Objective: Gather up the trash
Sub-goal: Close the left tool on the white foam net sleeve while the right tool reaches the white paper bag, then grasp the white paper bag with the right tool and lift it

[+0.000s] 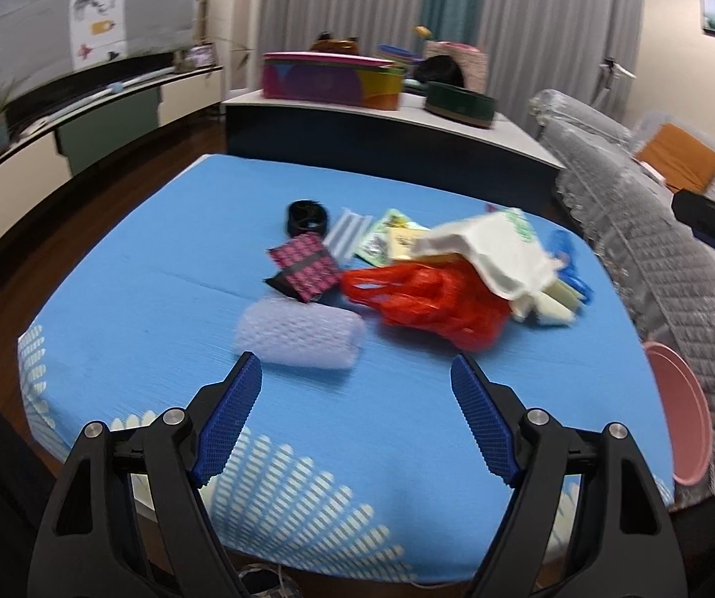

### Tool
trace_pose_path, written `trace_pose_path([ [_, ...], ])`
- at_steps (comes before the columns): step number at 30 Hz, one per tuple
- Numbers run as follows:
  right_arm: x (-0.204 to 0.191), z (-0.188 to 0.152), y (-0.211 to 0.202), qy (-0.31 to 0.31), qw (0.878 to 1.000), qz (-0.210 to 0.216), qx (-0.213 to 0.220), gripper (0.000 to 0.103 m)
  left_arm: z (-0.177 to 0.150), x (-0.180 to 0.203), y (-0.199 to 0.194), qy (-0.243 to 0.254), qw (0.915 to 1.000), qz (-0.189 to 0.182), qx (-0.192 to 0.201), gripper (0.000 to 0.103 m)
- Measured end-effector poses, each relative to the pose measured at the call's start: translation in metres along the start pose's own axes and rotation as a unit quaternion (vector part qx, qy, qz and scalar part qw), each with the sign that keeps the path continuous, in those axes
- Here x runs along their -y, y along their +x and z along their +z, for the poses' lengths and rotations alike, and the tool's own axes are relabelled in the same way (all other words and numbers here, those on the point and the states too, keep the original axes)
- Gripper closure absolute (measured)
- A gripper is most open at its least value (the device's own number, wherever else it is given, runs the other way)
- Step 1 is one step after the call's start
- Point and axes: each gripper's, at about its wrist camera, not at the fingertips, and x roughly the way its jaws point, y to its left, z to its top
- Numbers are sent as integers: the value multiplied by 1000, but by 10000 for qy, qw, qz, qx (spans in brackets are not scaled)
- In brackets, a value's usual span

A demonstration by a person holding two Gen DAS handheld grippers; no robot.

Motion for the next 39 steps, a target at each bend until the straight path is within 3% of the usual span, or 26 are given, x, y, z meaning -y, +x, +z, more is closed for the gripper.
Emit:
trace_pose_path([
  [12, 13, -12, 101, 409, 9956, 544, -643, 46, 7, -12, 49, -83, 9986, 430, -293, 27],
  [18, 19, -18, 128, 555, 9913, 709, -959, 41, 5, -10, 65, 6, 9970, 564, -531, 31],
  [21, 21, -22, 136, 626, 9886, 841, -1081, 41, 5, -9, 67, 18, 9967, 600, -546, 35],
  [25, 16, -23, 137, 523, 9869, 1027, -1127, 41, 2, -7, 67, 120, 9959, 671, -601, 51],
  [28, 9, -24, 131, 401, 9862, 1164, -1111, 48, 2, -9, 67, 149, 9952, 746, -623, 65],
  [33, -2, -24, 116, 192, 9842, 1392, -1075, 81, 1, -11, 58, 223, 9948, 826, -555, 89],
  [35, -6, -24, 110, 99, 9840, 1445, -1037, 97, 1, -13, 55, 227, 9949, 839, -520, 92],
  [39, -15, -23, 90, -160, 9861, 1417, -850, 102, 2, -16, 42, 208, 9956, 858, -325, 97],
])
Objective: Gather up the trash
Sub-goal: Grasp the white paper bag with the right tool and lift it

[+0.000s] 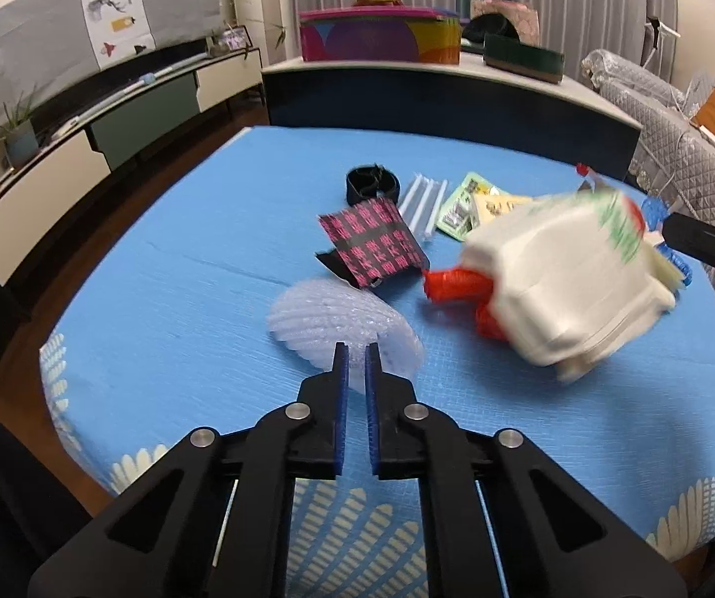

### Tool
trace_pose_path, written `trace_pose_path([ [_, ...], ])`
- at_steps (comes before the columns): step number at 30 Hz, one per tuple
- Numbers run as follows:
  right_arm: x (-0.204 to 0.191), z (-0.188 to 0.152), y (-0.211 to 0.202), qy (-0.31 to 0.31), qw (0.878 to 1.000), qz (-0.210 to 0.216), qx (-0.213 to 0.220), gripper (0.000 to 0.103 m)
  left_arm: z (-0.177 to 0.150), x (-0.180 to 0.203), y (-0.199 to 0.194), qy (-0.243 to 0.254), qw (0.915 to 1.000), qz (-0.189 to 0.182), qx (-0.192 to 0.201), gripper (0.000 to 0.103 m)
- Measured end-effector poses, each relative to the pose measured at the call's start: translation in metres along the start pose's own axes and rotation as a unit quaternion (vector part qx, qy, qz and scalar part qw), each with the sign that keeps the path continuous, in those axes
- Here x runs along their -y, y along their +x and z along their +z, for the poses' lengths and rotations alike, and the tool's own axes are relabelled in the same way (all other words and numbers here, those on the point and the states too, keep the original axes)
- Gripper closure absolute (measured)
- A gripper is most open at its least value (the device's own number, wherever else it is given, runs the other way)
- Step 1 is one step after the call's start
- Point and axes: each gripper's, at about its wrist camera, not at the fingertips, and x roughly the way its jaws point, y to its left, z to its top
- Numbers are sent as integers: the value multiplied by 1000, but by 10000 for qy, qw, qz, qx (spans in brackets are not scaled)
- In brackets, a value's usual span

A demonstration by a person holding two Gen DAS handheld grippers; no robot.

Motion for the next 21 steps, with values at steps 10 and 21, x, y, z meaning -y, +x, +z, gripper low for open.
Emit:
trace_pose_path([
  [10, -16, -11, -19, 97, 9999, 140, -31, 73, -2, -10, -24, -238, 9996, -84, 144, 98],
  [21, -34, -33, 37, -62, 9968, 239, -754, 65, -1, -33, -25, -457, 9986, -89, 252, 98],
])
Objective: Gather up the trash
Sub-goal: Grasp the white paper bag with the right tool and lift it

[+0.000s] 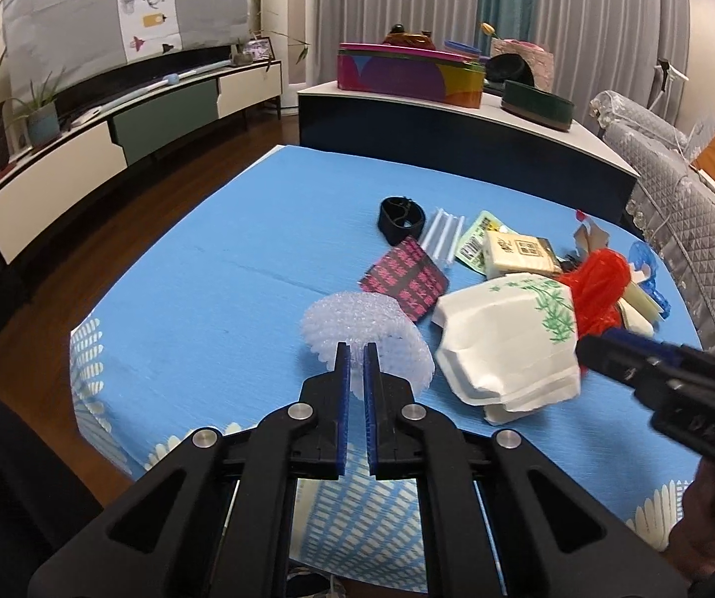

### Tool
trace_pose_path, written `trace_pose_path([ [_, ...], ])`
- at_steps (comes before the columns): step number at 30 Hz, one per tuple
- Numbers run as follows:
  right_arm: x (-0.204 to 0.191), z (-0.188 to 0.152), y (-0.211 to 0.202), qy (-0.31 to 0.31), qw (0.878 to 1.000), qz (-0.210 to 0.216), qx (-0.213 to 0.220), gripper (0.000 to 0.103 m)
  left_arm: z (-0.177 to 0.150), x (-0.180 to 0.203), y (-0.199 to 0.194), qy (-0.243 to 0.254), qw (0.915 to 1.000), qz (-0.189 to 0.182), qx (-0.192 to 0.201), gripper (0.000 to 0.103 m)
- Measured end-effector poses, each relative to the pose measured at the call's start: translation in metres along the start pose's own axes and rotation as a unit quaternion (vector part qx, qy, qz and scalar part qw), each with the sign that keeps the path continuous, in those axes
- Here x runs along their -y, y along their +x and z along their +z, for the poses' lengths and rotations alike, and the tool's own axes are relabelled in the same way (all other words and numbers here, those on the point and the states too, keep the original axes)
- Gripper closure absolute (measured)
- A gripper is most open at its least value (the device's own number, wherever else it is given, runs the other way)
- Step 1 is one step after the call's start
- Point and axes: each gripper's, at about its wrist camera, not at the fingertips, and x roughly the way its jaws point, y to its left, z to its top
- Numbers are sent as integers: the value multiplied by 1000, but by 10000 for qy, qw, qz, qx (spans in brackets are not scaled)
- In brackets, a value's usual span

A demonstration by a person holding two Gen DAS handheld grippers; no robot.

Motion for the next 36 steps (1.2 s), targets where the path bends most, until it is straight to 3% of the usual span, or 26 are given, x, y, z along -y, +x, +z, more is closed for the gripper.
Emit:
trace_pose_path([
  [3, -4, -2, 10, -63, 9999, 64, -146, 68, 1, -8, 0, -78, 10000, 16, 10, 98],
  [7, -13, -6, 18, -227, 9992, 143, -299, 93, 3, -15, -1, -137, 9999, 25, 32, 98],
  [22, -25, 4, -69, -391, 9968, -30, 700, 96, 4, 2, -22, 37, 9990, -265, 345, 98],
  [23, -25, 5, -74, -400, 9964, -52, 752, 103, 4, 5, -24, 58, 9989, -294, 370, 98],
  [27, -24, 2, -99, -413, 9941, -163, 995, 103, 2, 15, -31, 184, 9979, -417, 456, 98],
  [31, -19, -4, -99, -454, 9953, -267, 812, 103, 0, 25, -34, 268, 9975, -492, 426, 98],
  [33, -15, -10, -92, -402, 9968, -330, 612, 98, -1, 29, -35, 289, 9974, -508, 422, 98],
  [34, -11, -14, -86, -353, 9975, -352, 497, 85, -1, 30, -35, 289, 9974, -516, 414, 98],
  [35, -9, -18, -82, -339, 9980, -319, 435, 59, -1, 30, -35, 287, 9974, -521, 410, 98],
  [36, -8, -21, -81, -353, 9980, -305, 426, 50, 0, 31, -34, 288, 9974, -525, 407, 98],
])
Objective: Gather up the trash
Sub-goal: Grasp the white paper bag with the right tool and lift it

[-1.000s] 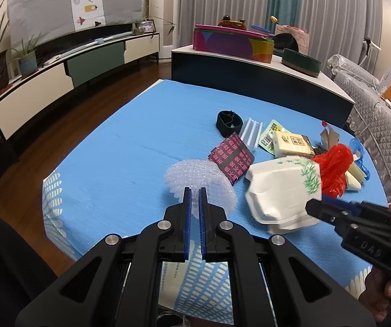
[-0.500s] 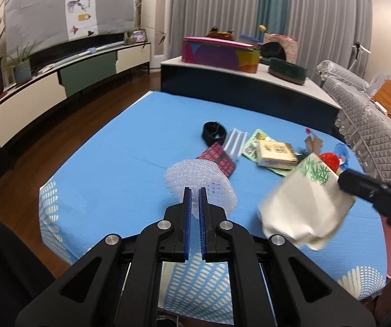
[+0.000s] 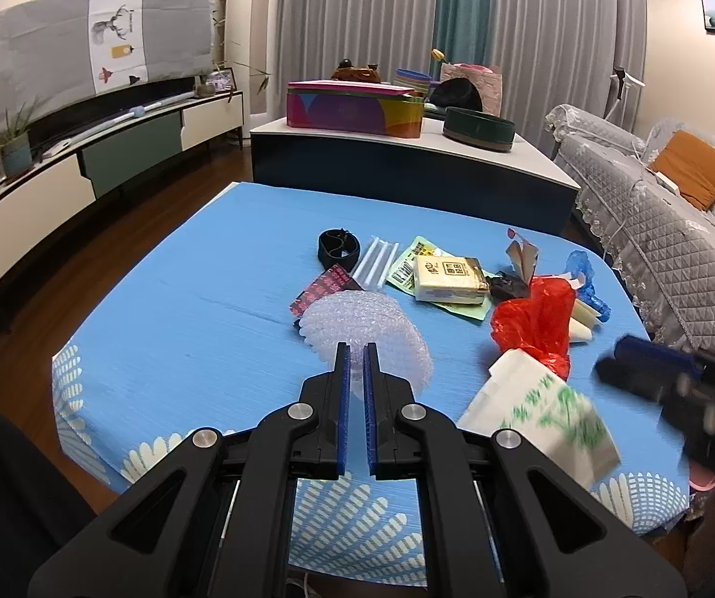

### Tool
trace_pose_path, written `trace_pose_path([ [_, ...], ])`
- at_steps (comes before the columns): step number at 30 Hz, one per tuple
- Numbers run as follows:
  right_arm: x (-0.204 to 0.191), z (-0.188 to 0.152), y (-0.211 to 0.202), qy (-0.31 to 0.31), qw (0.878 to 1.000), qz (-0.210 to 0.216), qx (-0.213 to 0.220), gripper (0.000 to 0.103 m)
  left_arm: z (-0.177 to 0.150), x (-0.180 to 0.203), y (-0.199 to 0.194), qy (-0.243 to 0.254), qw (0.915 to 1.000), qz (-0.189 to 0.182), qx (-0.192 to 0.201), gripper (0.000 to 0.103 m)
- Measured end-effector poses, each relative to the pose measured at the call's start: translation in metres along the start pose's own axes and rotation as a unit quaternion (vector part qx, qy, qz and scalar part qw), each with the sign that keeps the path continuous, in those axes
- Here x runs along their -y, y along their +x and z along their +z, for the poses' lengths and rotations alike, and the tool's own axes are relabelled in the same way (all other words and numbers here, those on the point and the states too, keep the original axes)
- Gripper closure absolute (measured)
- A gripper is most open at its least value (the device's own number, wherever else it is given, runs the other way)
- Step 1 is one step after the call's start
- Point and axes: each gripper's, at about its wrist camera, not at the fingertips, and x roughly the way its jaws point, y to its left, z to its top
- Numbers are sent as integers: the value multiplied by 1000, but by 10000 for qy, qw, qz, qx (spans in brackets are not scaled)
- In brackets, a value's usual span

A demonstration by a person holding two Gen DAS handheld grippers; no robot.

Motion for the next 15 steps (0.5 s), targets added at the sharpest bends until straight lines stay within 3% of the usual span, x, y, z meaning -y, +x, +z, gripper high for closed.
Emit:
trace_pose_path([
  [9, 8, -14, 33, -12, 9987, -151, -487, 46, -1, -2, 3, -50, 10000, 0, -54, 98],
  [15, 31, -15, 52, 350, 9972, -143, -650, 37, -3, -7, 4, -130, 9999, 0, -105, 98],
])
